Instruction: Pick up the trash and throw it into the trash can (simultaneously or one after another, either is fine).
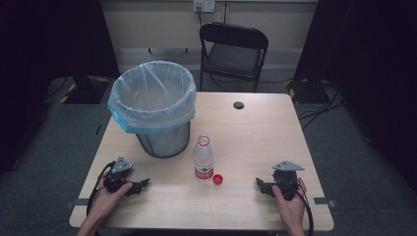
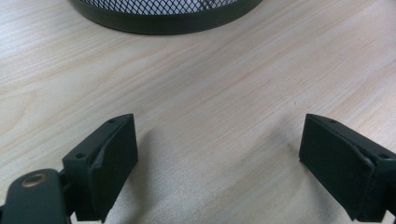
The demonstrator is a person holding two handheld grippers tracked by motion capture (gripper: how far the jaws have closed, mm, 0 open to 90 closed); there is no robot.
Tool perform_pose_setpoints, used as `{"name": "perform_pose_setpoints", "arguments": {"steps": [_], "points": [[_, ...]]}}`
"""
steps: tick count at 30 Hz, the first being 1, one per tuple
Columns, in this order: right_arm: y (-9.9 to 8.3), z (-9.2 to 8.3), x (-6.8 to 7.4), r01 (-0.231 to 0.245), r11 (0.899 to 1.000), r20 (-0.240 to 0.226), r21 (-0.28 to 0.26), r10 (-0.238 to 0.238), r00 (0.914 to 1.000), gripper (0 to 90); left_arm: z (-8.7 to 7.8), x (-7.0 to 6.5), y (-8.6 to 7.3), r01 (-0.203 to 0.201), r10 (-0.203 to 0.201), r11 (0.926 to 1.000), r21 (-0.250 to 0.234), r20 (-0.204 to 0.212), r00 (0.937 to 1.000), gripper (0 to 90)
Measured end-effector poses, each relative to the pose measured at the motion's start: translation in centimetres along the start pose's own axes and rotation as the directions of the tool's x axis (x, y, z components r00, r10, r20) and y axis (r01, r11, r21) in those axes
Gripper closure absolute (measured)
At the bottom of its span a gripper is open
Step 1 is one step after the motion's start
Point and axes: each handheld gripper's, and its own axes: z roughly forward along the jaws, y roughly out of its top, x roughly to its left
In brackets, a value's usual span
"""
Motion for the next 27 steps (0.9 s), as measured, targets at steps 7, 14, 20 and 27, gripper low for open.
{"name": "perform_pose_setpoints", "arguments": {"steps": [7, 14, 20, 27], "points": [[0.0, 0.0, 0.0, -0.002, 1.000, 0.000, 0.000, 0.002, 1.0000, 9.1, -0.1, 0.0, 0.0, -0.009, 0.009, 1.0000, 0.001, 0.008, 0.9999, 13.1], [0.0, 0.0, 0.0, -0.001, 1.000, 0.001, 0.000, 0.001, 1.0000, 9.1, -0.6, -0.1, 0.3, -0.006, 0.004, 0.9987, 0.050, 0.028, 0.9996, 15.7], [0.0, 0.0, 0.0, -0.001, 1.000, 0.001, 0.000, 0.001, 1.0000, 9.1, -1.4, -0.3, 0.6, 0.033, -0.032, 0.9994, -0.011, 0.073, 0.9968, 18.1], [0.0, 0.0, 0.0, -0.001, 1.000, 0.001, 0.000, 0.001, 1.0000, 9.1, -1.9, -1.1, 0.8, 0.055, -0.046, 0.9948, -0.085, 0.108, 0.9931, 19.4]]}}
